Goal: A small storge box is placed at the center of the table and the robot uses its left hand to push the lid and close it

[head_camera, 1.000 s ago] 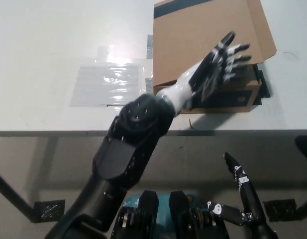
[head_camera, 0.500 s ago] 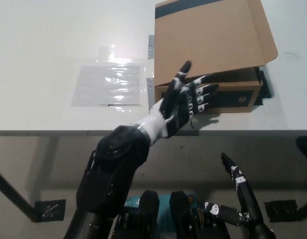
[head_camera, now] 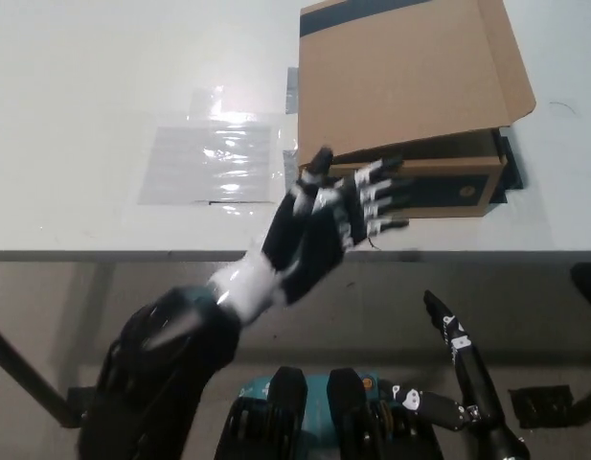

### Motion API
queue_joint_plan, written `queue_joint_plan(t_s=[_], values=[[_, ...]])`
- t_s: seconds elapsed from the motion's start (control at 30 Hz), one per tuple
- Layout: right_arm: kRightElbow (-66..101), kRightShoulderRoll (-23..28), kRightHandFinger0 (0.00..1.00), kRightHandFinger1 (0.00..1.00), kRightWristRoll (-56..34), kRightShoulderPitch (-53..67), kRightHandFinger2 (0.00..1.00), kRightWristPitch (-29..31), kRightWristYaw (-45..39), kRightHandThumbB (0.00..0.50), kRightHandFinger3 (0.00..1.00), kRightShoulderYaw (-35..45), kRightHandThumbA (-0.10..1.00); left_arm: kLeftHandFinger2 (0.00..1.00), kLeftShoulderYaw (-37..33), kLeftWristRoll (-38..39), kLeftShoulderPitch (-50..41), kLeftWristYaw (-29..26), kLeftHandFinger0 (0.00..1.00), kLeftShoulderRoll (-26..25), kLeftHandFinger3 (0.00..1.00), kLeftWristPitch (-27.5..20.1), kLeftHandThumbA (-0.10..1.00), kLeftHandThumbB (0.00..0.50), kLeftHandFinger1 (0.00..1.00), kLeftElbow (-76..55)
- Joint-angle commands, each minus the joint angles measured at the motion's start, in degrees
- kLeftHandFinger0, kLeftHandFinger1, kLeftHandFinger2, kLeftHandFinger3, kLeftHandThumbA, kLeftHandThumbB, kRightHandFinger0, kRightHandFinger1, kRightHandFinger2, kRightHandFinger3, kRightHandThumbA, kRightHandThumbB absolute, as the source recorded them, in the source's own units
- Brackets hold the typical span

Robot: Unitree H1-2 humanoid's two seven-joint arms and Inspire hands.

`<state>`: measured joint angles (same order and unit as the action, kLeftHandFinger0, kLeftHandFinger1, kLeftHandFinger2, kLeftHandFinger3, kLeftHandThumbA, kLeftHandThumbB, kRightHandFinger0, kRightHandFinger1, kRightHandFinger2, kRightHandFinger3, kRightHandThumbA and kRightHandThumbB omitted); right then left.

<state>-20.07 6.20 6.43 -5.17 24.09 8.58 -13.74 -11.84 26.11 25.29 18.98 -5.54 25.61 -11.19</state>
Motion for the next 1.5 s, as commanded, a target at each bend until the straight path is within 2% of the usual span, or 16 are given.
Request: queue_joint_plan(t_s=[0.0,0.1,0.17,0.23,0.27,0.33,0.37,0.5,0.53,0.57,0.6,0.7,0.8,0.93,1.37,1.47], values=[[0.4,0.4,1.00,1.00,1.0,-2.2,1.00,2.8,1.3,0.300,1.00,0.1,1.00,1.00,-5.9,8.7,-11.2,1.7,1.00,-7.5,1.00,1.3,1.00,0.349,1.00,-21.7],[0.2,0.3,1.00,1.00,0.0,-2.4,1.00,2.8,0.4,0.312,1.00,0.4,1.00,1.00,-4.1,1.6,-16.7,4.0,1.00,-7.8,1.00,-1.6,1.00,0.363,1.00,-25.1],[0.0,0.2,1.00,1.00,-0.2,-2.6,1.00,2.8,0.5,0.323,1.00,0.8,1.00,1.00,-3.3,-3.4,-19.1,3.8,1.00,-8.6,1.00,-8.0,1.00,0.367,1.00,-24.3],[0.2,-0.1,1.00,1.00,-0.8,-2.3,1.00,2.8,0.1,0.341,1.00,1.0,1.00,1.00,-1.2,-12.0,-22.7,1.2,1.00,-8.9,1.00,-17.5,1.00,0.399,1.00,-20.8],[0.2,-0.2,1.00,1.00,-0.9,-2.3,1.00,2.8,0.0,0.344,1.00,1.0,1.00,1.00,-0.4,-14.0,-23.7,0.2,1.00,-9.0,1.00,-20.1,1.00,0.399,1.00,-19.5],[0.2,-0.4,1.00,1.00,-0.8,-2.3,1.00,2.8,0.2,0.353,1.00,1.0,1.00,1.00,1.4,-16.0,-25.0,-0.8,1.00,-9.1,1.00,-25.0,1.00,0.367,1.00,-15.7],[0.3,-0.5,1.00,1.00,-0.6,-2.2,1.00,2.8,0.5,0.364,1.00,1.0,1.00,1.00,2.4,-16.8,-25.7,-1.4,1.00,-9.3,1.00,-27.3,1.00,0.331,1.00,-13.3],[0.3,-0.7,1.00,1.00,-0.4,-2.3,1.00,2.8,1.0,0.376,1.00,1.1,1.00,1.00,4.7,-19.7,-26.0,-3.7,1.00,-9.1,1.00,-30.6,1.00,0.303,1.00,-7.6],[0.2,-0.8,1.00,1.00,-0.3,-2.3,1.00,2.8,1.2,0.386,1.00,1.1,1.00,1.00,5.5,-22.1,-25.6,-5.4,1.00,-9.3,1.00,-32.7,1.00,0.280,1.00,-4.5],[0.0,-0.9,1.00,1.00,-0.1,-2.4,1.00,2.8,1.4,0.391,1.00,1.0,1.00,1.00,6.2,-24.1,-25.0,-6.8,1.00,-9.4,1.00,-35.4,1.00,0.288,1.00,-1.4],[0.0,-0.9,1.00,1.00,0.0,-2.4,1.00,2.8,1.6,0.386,1.00,1.0,1.00,1.00,6.5,-26.1,-24.2,-8.5,1.00,-9.5,1.00,-37.5,1.00,0.339,1.00,1.5],[0.2,-0.9,1.00,1.00,-0.1,-2.7,1.00,2.8,1.6,0.374,1.00,1.0,1.00,1.00,7.1,-30.5,-22.1,-11.9,1.00,-9.9,1.00,-40.0,1.00,0.393,1.00,7.0],[0.2,-1.1,1.00,1.00,-0.4,-2.7,1.00,2.8,1.4,0.377,1.00,1.2,1.00,1.00,7.4,-32.5,-20.8,-13.4,1.00,-10.1,1.00,-41.9,1.00,0.365,1.00,10.1],[0.2,-1.3,1.00,1.00,-1.3,-2.8,1.00,2.8,0.8,0.364,1.00,1.2,1.00,1.00,7.3,-33.5,-20.0,-14.0,1.00,-10.7,1.00,-43.2,1.00,0.296,1.00,13.8],[-0.6,-0.9,1.00,1.00,-0.3,-4.4,1.00,2.8,1.3,0.374,1.00,1.3,1.00,1.00,8.4,-34.9,-17.9,-14.8,1.00,-10.1,1.00,-42.5,1.00,0.222,1.00,18.0],[0.3,-0.5,1.00,1.00,0.0,-3.2,1.00,2.8,1.0,0.371,1.00,0.9,1.00,1.00,8.6,-35.1,-19.1,-14.8,1.00,-9.7,1.00,-42.4,1.00,0.179,1.00,18.1]])
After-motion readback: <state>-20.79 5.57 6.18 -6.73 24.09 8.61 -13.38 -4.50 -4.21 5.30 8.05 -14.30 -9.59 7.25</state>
